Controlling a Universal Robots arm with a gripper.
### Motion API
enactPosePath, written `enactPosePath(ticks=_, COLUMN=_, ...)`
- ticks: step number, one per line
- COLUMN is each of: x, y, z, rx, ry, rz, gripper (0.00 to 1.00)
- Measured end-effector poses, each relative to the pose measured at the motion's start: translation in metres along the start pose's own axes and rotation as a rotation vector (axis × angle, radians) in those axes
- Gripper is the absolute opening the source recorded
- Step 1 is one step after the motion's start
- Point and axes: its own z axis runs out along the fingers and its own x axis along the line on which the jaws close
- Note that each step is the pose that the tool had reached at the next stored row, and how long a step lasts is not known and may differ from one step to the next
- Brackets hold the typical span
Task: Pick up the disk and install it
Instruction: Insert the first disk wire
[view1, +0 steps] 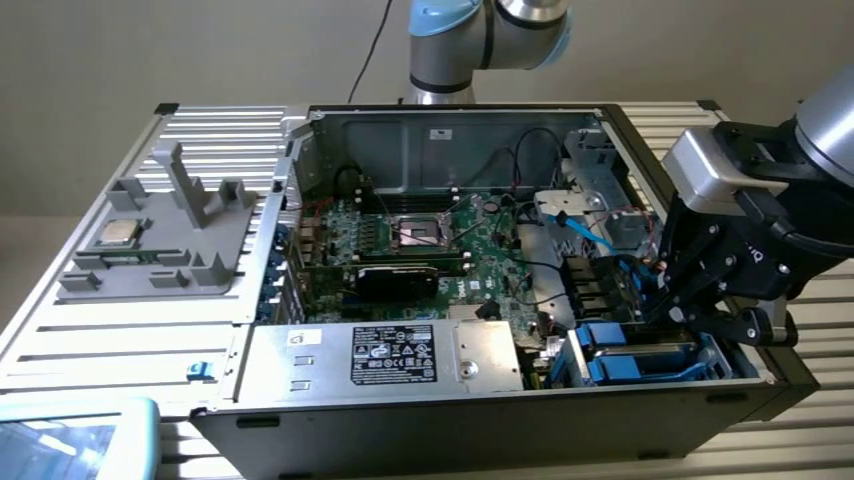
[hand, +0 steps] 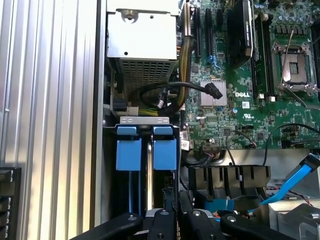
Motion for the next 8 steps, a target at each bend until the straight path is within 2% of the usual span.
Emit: enactPosePath(ticks=8, x=0.0002, y=0.0, z=0.0019, rx=0.0012, ry=-0.0015, rz=0.011, gripper=0.15)
